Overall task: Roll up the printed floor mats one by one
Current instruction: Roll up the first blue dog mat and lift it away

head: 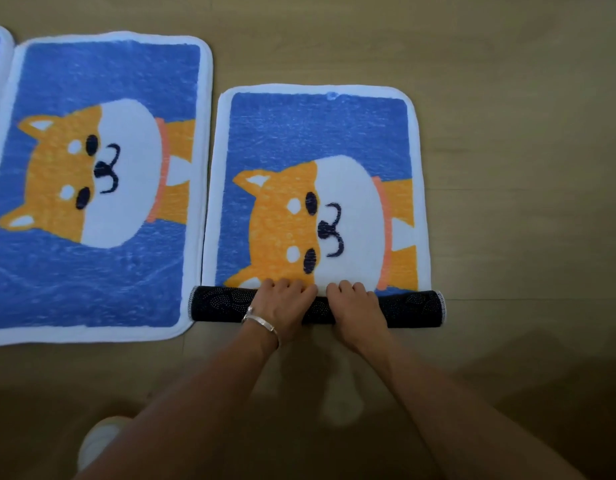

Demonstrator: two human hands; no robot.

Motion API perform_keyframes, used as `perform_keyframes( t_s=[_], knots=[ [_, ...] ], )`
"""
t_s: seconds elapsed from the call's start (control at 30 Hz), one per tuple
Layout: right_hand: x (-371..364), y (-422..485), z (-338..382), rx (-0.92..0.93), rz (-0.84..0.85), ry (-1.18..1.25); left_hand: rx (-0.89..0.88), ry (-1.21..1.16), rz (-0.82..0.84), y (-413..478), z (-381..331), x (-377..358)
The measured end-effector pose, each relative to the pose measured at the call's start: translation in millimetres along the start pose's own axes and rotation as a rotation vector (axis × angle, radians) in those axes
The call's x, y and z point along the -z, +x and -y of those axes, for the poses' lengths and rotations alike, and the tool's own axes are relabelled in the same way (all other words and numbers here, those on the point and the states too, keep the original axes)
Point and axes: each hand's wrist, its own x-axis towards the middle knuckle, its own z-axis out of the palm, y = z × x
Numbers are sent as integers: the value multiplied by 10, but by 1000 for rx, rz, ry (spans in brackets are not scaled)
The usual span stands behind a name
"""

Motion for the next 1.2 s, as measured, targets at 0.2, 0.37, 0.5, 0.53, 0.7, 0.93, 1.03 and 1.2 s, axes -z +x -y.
perform_keyframes(
  t_s=[0.2, 0.37, 0.5, 0.53, 0.7, 0.93, 1.03, 1.2],
  knots=[
    [9, -38, 40, -16, -64, -59, 26, -43, 58, 68, 110, 26],
    [32, 56, -65, -54, -13, -17, 30, 54, -45, -41, 151, -24],
    [63, 135, -122, -9, 51, -14, 107, -20, 50, -10, 220, 32],
    [48, 100, -118, -2, -27, -51, 104, -40, 86, 25, 230, 72],
    [53, 37, -155, -12, -69, -65, 86, -36, 100, 45, 242, 130],
    [143, 154, -175, -7, 68, -32, 96, 9, 67, 6, 237, 64],
    [0, 34, -96, -25, -125, -159, 71, -92, 198, 120, 281, 265],
    [112, 149, -150, -21, 0, -53, 47, 21, 66, 37, 271, 184]
  ],
)
